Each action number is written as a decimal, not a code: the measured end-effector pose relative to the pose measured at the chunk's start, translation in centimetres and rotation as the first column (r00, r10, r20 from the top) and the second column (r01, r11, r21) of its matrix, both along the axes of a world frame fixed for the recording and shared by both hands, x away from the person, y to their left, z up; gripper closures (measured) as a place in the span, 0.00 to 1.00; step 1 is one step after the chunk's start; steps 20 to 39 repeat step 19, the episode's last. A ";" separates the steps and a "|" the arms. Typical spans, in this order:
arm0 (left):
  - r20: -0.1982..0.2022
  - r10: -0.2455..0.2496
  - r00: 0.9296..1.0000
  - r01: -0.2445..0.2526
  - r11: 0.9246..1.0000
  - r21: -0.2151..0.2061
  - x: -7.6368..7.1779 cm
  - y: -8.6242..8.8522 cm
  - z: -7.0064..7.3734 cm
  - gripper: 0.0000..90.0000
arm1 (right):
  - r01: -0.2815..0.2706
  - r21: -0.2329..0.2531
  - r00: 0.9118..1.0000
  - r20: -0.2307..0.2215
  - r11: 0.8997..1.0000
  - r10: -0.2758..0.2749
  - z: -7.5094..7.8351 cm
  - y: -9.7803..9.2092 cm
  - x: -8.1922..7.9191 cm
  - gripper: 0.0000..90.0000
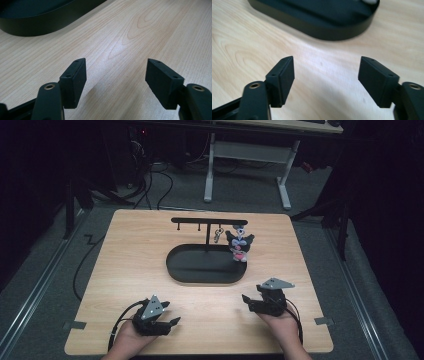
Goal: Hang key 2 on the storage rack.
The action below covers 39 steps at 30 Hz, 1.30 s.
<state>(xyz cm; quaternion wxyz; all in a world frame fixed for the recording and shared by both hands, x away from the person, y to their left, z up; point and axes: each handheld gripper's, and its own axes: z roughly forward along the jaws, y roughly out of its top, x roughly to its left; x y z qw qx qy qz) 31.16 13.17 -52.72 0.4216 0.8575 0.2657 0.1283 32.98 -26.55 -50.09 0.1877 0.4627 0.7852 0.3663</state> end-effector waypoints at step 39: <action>0.014 0.058 0.998 -0.058 0.998 -0.022 -0.9 0.1 0.4 0.37 | 0.022 0.059 0.998 0.056 0.998 -0.025 -2.6 -2.4 -4.1 0.16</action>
